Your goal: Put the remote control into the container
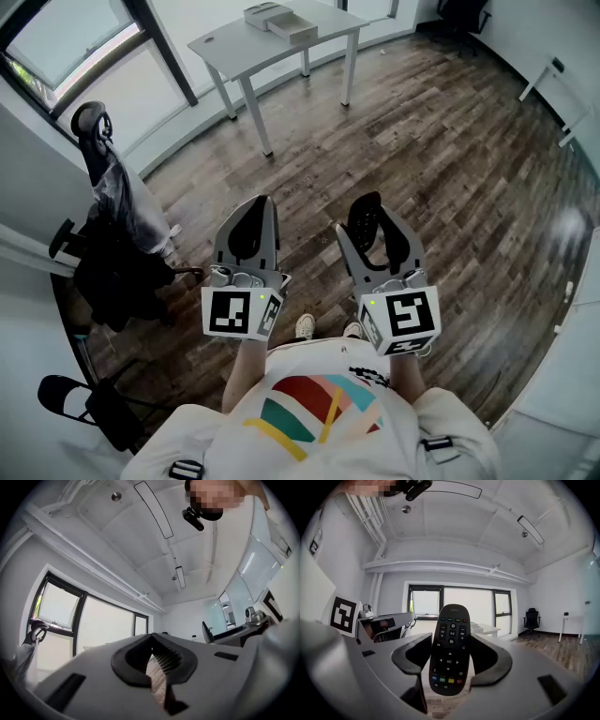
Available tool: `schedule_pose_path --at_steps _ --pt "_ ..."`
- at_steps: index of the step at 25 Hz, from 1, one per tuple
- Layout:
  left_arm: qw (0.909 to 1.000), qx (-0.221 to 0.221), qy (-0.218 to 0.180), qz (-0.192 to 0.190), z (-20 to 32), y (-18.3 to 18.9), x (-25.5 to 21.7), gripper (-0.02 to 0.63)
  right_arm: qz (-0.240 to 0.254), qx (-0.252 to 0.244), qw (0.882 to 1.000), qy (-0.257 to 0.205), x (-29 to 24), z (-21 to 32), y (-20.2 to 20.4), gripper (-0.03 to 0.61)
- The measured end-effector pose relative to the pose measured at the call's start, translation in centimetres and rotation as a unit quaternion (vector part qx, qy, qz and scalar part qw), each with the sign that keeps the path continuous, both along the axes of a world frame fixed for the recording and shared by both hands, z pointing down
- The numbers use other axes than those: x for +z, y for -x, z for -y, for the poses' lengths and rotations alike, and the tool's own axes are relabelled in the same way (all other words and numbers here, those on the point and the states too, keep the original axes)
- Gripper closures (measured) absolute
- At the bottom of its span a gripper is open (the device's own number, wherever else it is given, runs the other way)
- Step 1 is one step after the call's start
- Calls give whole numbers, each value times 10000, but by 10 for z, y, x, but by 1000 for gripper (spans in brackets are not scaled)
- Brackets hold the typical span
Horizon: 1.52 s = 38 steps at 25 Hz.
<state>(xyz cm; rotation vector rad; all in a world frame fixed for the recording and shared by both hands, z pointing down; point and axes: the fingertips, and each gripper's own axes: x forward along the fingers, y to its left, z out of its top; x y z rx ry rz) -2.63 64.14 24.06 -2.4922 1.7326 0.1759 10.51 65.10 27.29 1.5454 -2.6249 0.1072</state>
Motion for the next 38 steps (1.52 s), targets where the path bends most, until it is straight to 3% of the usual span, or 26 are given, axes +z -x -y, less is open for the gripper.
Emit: schedule_pose_path --at_steps 18,23,30,38 --pt "9997 -127 184 126 13 -87 23 606 97 183 9998 1 20 -16 -114 322" --pt "9987 -134 254 416 15 -123 36 606 182 196 9994 211 44 -12 -151 322" --pt "9974 -599 162 359 51 -96 29 606 345 158 9985 388 56 19 -162 322" --pt "9992 -248 157 276 148 -103 30 606 33 83 9983 583 67 117 -141 322"
